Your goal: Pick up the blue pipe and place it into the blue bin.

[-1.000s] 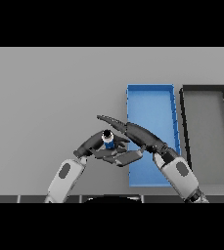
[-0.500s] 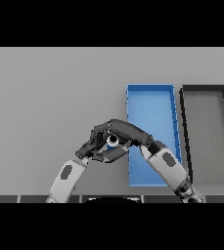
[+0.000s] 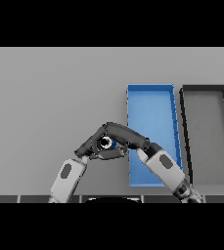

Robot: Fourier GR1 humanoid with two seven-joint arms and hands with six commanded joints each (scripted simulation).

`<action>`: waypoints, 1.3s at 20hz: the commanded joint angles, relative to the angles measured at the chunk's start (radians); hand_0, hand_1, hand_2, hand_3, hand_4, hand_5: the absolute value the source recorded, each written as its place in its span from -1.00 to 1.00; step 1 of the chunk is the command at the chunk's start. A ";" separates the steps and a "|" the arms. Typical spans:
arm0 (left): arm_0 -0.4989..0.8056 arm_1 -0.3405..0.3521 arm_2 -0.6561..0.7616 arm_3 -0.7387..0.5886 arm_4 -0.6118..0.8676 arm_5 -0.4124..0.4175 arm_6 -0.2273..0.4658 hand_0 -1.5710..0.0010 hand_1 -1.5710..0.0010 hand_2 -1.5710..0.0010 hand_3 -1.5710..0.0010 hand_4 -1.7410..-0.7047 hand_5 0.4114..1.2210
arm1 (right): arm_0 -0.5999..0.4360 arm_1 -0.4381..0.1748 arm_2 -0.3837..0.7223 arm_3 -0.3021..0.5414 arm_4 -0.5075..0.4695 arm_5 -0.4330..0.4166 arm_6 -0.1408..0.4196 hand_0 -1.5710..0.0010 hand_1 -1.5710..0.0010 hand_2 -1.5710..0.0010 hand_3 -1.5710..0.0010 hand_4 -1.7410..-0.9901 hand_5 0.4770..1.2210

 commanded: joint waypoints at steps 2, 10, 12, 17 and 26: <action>0.011 0.000 -0.002 -0.015 -0.011 0.001 0.026 -1.00 -1.00 -1.00 -0.82 -0.98 1.00 | 0.008 0.008 0.000 0.017 0.014 -0.010 -0.041 -0.94 -0.94 -0.94 -0.89 -0.93 0.79; -0.007 0.032 0.009 -0.011 -0.100 -0.039 -0.021 0.05 0.13 0.16 0.24 -0.11 1.00 | 0.023 0.009 0.033 -0.027 0.014 -0.083 0.015 -0.99 -0.99 -0.99 -0.98 -0.99 0.97; -0.004 0.038 0.015 -0.002 -0.130 -0.059 -0.040 0.39 0.44 0.46 0.51 0.17 0.78 | 0.010 0.014 0.025 -0.022 0.016 -0.093 0.063 -0.99 -0.99 -0.99 -0.99 -0.99 0.98; -0.012 0.007 0.032 -0.006 -0.118 -0.049 0.067 0.80 0.82 0.82 0.84 0.47 -0.28 | 0.016 0.019 0.038 -0.029 0.050 -0.111 0.040 -1.00 -1.00 -1.00 -1.00 -1.00 0.99; 0.016 0.018 0.030 0.004 -0.134 -0.035 0.088 0.97 0.98 0.98 0.98 0.59 -0.84 | -0.029 0.052 -0.038 -0.046 -0.127 -0.154 0.104 -1.00 -1.00 -1.00 -1.00 -1.00 1.00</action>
